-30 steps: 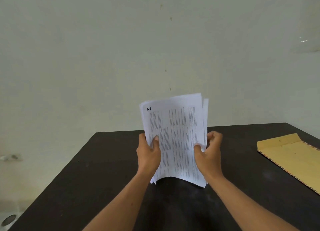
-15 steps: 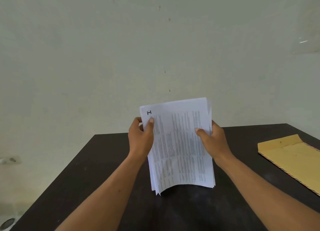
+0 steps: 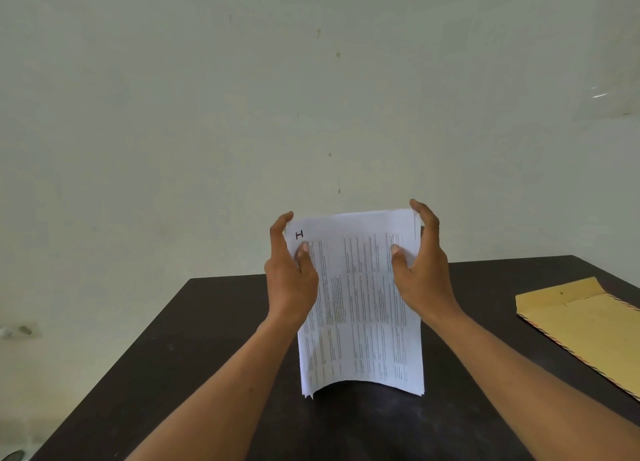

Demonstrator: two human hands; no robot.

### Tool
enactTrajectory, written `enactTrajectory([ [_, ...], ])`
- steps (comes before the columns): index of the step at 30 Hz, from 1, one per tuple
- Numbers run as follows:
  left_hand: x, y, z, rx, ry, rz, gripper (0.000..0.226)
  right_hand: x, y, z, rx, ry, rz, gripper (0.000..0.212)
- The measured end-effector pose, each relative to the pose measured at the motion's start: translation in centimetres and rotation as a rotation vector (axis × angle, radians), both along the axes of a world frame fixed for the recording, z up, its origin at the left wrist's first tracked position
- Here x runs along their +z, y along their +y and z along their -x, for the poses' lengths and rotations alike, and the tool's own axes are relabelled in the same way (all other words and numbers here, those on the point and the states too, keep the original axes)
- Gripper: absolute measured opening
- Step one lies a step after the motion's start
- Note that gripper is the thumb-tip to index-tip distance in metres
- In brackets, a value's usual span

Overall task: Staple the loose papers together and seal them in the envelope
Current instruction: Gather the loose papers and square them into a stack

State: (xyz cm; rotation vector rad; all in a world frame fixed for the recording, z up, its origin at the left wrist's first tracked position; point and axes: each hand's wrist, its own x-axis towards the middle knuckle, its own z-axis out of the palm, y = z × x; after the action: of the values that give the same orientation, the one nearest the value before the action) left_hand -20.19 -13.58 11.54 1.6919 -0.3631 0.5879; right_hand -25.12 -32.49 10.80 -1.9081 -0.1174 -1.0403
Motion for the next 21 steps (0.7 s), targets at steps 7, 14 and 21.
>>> enactTrajectory([
  [7,0.9,0.4,0.1,-0.002,-0.008,-0.021,0.032,1.1,-0.9,-0.2,0.051,0.055,0.056,0.07],
  [14,1.2,0.5,0.3,-0.026,-0.007,-0.04,0.035,1.9,-1.2,-0.6,-0.072,-0.001,0.155,0.034],
  [21,-1.3,0.4,0.1,-0.069,0.148,-0.047,0.051,0.3,-1.5,-0.2,-0.084,-0.019,0.032,0.056],
])
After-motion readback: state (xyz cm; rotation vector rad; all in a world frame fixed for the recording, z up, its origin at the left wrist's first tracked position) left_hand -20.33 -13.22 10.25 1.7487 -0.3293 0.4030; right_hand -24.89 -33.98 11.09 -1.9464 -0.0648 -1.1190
